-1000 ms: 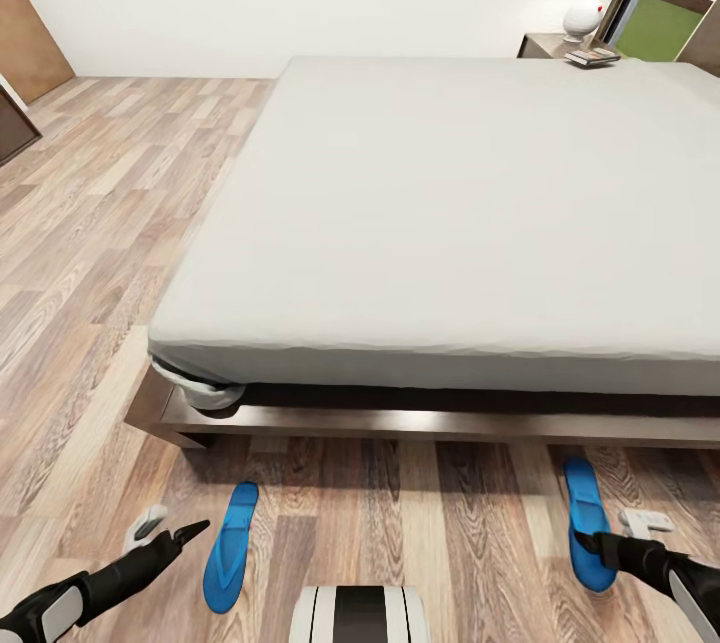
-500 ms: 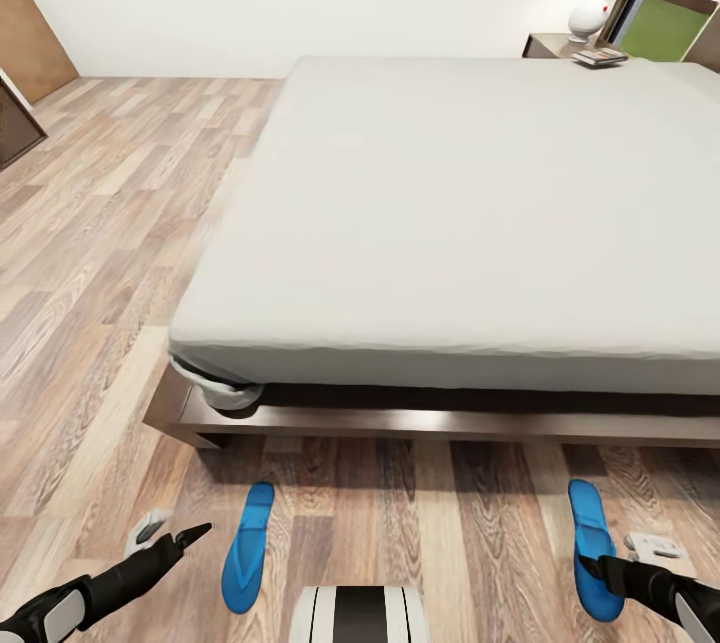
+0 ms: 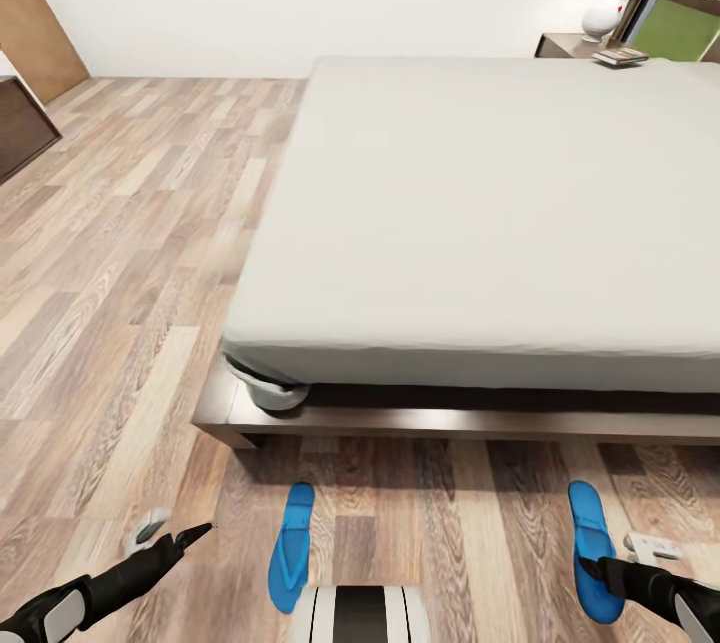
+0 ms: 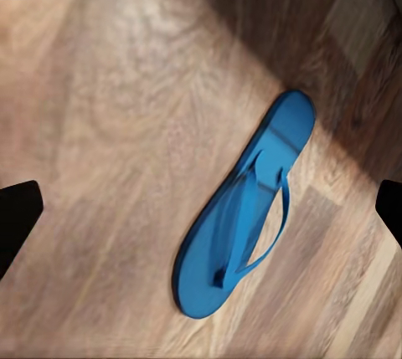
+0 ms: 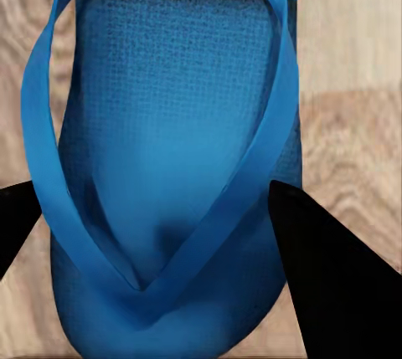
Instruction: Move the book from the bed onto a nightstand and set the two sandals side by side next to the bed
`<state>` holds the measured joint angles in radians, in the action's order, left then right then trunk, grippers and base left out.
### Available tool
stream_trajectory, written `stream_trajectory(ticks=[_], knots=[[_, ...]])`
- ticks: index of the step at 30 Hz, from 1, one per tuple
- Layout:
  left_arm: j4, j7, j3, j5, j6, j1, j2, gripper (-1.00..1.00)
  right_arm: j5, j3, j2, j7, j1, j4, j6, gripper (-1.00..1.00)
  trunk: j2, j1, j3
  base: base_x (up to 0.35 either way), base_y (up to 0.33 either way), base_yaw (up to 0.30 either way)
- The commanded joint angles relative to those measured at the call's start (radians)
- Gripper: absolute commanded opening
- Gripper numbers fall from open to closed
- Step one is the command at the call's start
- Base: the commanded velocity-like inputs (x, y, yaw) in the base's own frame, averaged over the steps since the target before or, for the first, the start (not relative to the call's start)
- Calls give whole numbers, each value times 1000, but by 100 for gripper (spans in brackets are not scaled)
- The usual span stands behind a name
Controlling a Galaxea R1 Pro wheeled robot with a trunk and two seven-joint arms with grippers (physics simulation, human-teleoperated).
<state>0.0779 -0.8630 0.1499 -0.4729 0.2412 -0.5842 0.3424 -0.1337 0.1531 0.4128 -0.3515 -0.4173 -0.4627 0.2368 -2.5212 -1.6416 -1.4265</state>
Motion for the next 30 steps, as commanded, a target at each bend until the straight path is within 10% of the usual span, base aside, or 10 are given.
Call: stream_trajectory(ticks=[1, 30], knots=[[0, -2, 8, 2, 10, 0, 0, 100, -9, 5, -1, -3, 0, -2, 10, -100, 0, 0, -1, 0, 294, 0], [-28, -1, 8, 2, 10, 0, 0, 100, -13, 3, -2, -1, 0, 56, -27, -100, 0, 0, -1, 0, 318, 0]])
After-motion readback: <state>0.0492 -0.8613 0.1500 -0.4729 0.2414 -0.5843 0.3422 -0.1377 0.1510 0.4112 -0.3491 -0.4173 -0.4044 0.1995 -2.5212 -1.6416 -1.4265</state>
